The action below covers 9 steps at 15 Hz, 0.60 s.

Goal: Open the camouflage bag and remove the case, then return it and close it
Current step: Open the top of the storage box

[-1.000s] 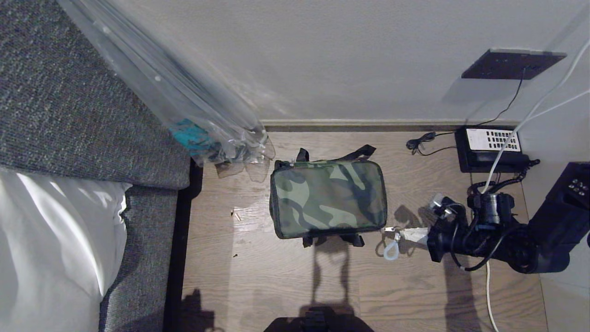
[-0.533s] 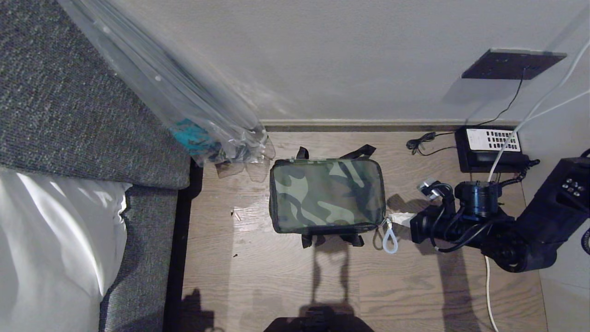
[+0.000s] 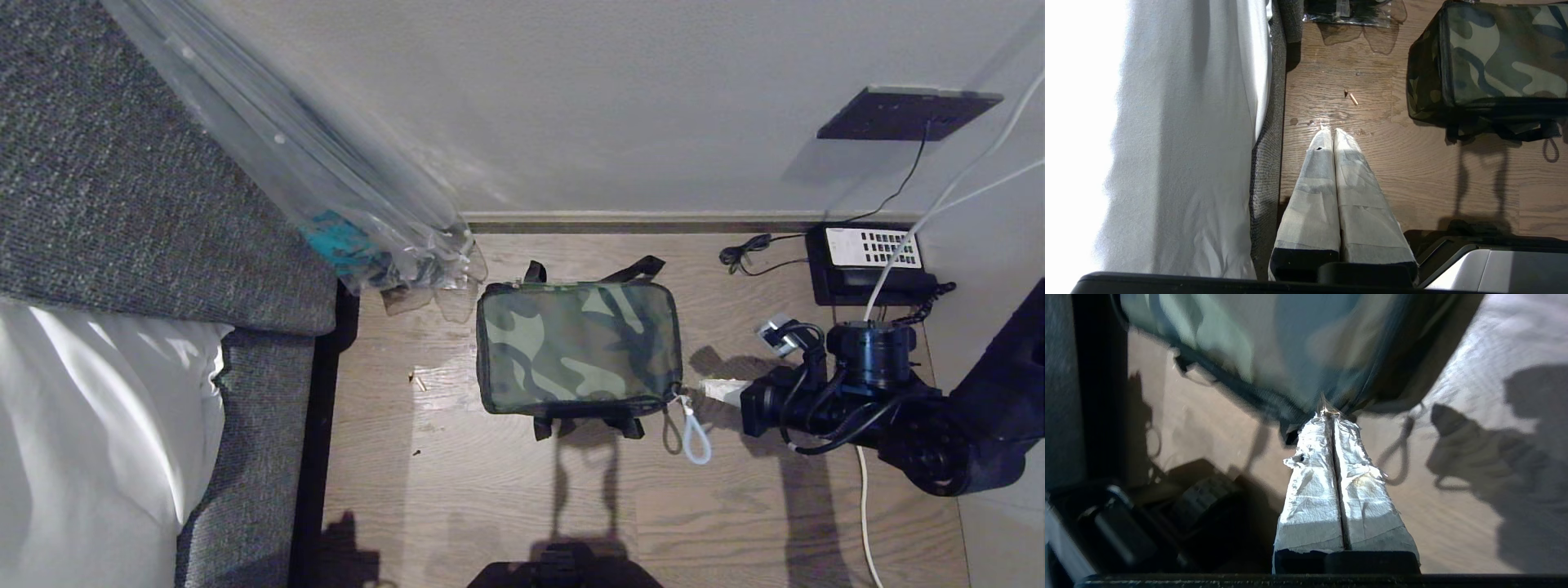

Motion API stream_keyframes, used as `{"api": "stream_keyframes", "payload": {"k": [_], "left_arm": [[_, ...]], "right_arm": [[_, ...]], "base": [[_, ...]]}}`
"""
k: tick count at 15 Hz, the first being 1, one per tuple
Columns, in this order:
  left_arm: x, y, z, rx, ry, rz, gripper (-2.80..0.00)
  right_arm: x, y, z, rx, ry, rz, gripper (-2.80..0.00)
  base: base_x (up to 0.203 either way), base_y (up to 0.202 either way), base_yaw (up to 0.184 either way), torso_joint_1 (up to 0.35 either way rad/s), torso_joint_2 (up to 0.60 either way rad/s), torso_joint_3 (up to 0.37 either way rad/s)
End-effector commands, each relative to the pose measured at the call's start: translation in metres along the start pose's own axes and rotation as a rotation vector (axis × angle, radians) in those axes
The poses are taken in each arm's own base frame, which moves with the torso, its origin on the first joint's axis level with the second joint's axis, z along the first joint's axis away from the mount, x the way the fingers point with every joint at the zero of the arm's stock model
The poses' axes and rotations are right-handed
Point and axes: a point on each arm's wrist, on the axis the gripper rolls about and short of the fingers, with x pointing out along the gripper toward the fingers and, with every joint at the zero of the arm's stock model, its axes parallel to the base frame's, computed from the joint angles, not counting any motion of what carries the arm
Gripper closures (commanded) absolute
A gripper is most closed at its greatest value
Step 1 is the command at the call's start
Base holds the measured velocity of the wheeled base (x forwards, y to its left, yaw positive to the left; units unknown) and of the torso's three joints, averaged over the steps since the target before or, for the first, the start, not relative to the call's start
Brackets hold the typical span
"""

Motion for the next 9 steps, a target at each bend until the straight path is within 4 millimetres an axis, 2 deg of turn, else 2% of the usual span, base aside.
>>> {"api": "stream_keyframes", "payload": {"k": [1,9], "left_arm": [[0.0,0.0,0.0,0.0,-0.001,0.0,0.0],[0.0,0.0,0.0,0.002,-0.001,0.0,0.0]], "right_arm": [[-0.002,0.002,0.001,-0.004,-0.004,0.004,0.0],[0.003,0.0,-0.011,-0.017,-0.014,-0.039,0.0]], "base": [[0.0,0.0,0.0,0.0,0.0,0.0],[0.0,0.0,0.0,0.0,0.0,0.0]]}}
